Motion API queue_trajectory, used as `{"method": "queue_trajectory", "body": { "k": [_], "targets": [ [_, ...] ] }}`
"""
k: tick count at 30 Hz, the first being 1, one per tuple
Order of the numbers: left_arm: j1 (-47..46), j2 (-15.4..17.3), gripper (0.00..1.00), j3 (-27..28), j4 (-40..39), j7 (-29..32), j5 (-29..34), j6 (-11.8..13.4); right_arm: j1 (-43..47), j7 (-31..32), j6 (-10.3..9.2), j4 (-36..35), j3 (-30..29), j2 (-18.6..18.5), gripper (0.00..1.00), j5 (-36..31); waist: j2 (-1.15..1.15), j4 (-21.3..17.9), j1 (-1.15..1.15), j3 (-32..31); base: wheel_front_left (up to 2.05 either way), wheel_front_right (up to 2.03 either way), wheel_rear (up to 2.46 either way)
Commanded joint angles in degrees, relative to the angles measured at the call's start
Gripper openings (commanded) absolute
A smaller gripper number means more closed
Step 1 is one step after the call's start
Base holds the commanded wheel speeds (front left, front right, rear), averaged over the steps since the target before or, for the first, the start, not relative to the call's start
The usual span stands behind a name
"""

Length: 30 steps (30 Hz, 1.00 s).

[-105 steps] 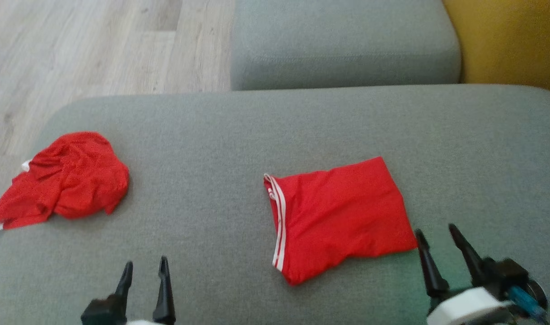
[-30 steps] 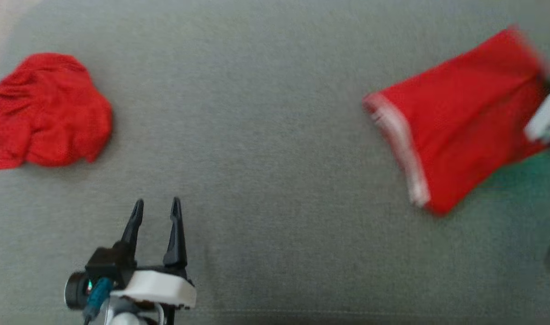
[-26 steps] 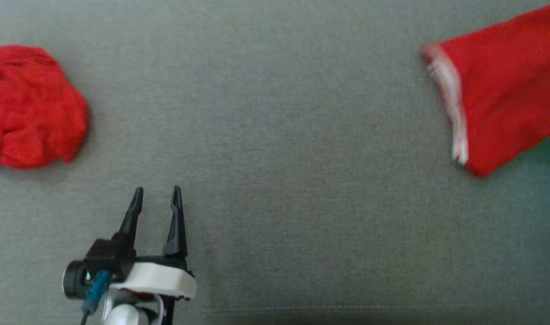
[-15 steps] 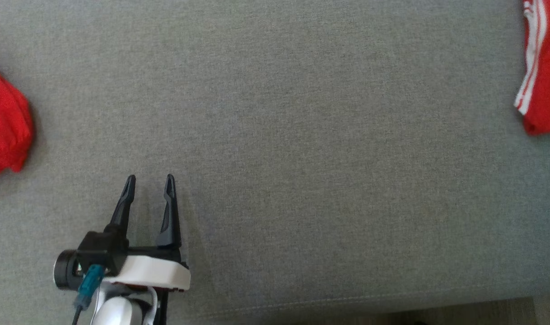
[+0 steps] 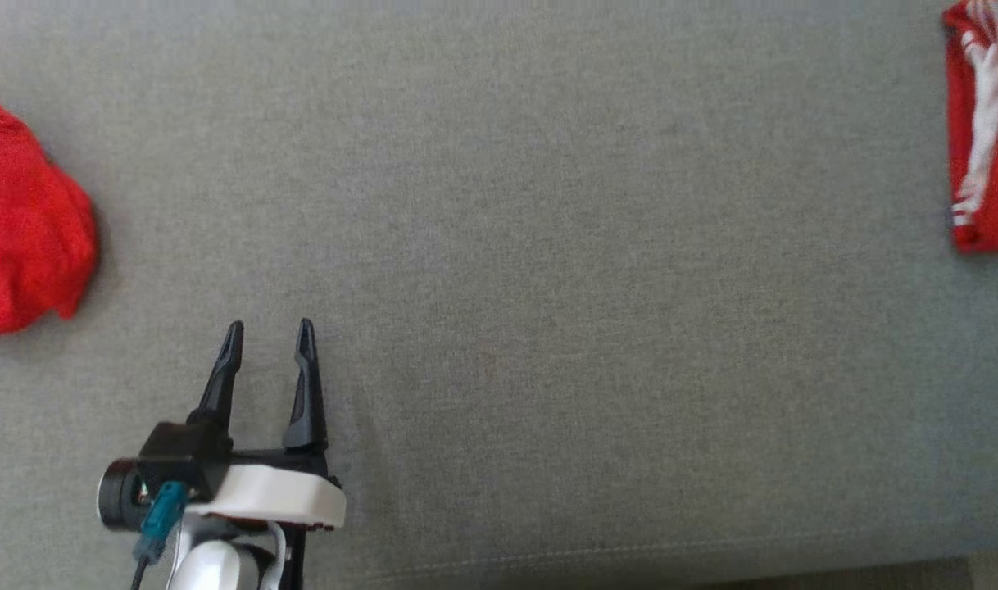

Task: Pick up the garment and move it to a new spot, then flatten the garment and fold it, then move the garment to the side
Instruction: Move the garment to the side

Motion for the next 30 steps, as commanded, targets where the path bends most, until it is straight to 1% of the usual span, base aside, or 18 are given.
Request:
{"method": "queue_trajectory", "body": {
  "k": [1,3,6,11,15,16,17,21,25,30],
  "targets": [
    [-0.04,-0.05,1.0,1.54,-1.28,-0.7,-0.62,0.44,0.87,-1.66,0.39,-3.3,2.71,0.05,1.0,1.62,0.0,0.13,-0.01,-1.96,0.0,0.0,0.0],
    [0.23,-0.15,1.0,1.27,-0.61,-0.7,-1.05,0.65,2.91,-3.52,0.39,-5.87,5.32,1.02,1.0,4.33,0.0,0.34,-0.01,-4.07,0.0,0.0,0.0],
    [1.05,-0.27,1.0,1.07,0.19,-0.7,-1.86,1.23,7.73,-4.58,0.39,-11.69,9.84,2.79,1.0,8.66,0.0,0.7,-0.01,-7.23,0.0,0.0,0.0],
    [2.95,-0.37,1.0,1.12,1.53,-0.7,-3.04,1.96,19.52,-3.21,0.39,-23.89,17.16,7.82,1.0,14.45,0.0,1.5,-0.01,-12.86,0.0,0.0,0.0],
    [4.25,-0.4,1.0,1.28,2.51,-0.7,-3.47,2.13,30.3,-2.14,0.39,-32.12,21.9,11.19,1.0,15.25,0.0,2.22,-0.01,-16.13,0.0,0.0,0.0],
    [4.54,-0.41,1.0,1.25,2.73,-0.7,-3.53,2.1,32.79,-2.27,0.39,-33.53,22.76,11.94,1.0,15.2,0.0,2.42,-0.01,-16.82,0.0,0.0,0.0],
    [5.02,-0.41,1.0,1.18,3.24,-0.7,-3.5,1.92,37.26,-3.32,0.39,-35.19,23.88,13.26,1.0,15.38,0.0,2.92,-0.01,-17.99,0.0,0.0,0.0],
    [5.67,-0.42,1.0,1.24,4.29,-0.7,-3.16,1.56,44.7,-6.5,0.39,-35.8,25.64,15.54,1.0,14.93,0.0,4.05,-0.01,-19.78,0.0,0.0,0.0],
    [6.19,-0.43,1.0,1.29,5.09,-0.7,-3.19,1.41,50.15,-9.97,0.39,-33.07,26.76,17.31,1.0,13.49,0.0,5.05,-0.01,-21.24,0.0,0.0,0.0],
    [6.77,-0.43,1.0,1.31,5.61,-0.7,-3.07,1.17,53.8,-14.89,0.39,-28.62,25.19,18.49,1.0,13.26,0.0,5.65,-0.01,-21.98,0.0,0.0,0.0]
  ]
}}
